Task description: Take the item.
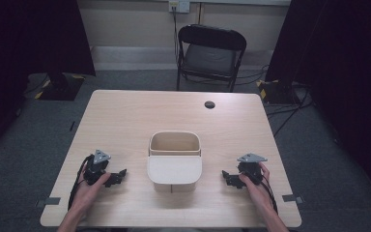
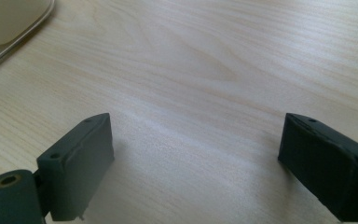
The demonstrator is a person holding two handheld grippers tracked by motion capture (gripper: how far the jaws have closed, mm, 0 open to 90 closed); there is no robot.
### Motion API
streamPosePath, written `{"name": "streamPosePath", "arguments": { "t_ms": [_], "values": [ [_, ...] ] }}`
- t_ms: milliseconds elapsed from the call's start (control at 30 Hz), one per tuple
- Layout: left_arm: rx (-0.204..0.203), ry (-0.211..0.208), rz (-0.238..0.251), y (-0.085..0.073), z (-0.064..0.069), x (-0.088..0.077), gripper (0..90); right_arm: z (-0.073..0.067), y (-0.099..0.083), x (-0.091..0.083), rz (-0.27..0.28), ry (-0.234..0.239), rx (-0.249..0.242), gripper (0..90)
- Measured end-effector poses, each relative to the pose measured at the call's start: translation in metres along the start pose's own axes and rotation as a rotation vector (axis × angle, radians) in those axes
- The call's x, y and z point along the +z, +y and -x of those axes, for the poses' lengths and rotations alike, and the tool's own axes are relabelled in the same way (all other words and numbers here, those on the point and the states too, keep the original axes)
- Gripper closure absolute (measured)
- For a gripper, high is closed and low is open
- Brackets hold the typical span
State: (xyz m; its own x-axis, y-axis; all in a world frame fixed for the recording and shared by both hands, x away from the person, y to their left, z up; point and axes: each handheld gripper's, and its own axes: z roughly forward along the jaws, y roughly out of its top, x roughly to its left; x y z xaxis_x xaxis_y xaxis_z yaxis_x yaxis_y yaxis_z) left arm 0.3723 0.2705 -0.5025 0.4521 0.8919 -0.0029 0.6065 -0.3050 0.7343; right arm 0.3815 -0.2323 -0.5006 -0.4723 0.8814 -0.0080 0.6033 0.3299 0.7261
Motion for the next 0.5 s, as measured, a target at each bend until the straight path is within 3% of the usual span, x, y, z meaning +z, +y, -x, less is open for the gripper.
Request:
{"name": "streamPosePath", "arguments": {
  "t_ms": [200,333,500],
  "values": [
    [-0.002,0.004,0.002,-0.0005,-0.0003,-0.0011,10.0,0.0000,0.0000,0.0000,0.000,0.001,0.000,9.4],
    [-0.016,0.015,0.004,-0.0010,-0.0020,-0.0039,16.0,0.0004,-0.0001,-0.0001,0.001,0.004,-0.003,9.3],
    [-0.017,-0.006,0.010,0.0002,-0.0010,-0.0073,16.2,0.0004,-0.0001,-0.0001,0.001,0.004,-0.004,9.3]
  ]
}}
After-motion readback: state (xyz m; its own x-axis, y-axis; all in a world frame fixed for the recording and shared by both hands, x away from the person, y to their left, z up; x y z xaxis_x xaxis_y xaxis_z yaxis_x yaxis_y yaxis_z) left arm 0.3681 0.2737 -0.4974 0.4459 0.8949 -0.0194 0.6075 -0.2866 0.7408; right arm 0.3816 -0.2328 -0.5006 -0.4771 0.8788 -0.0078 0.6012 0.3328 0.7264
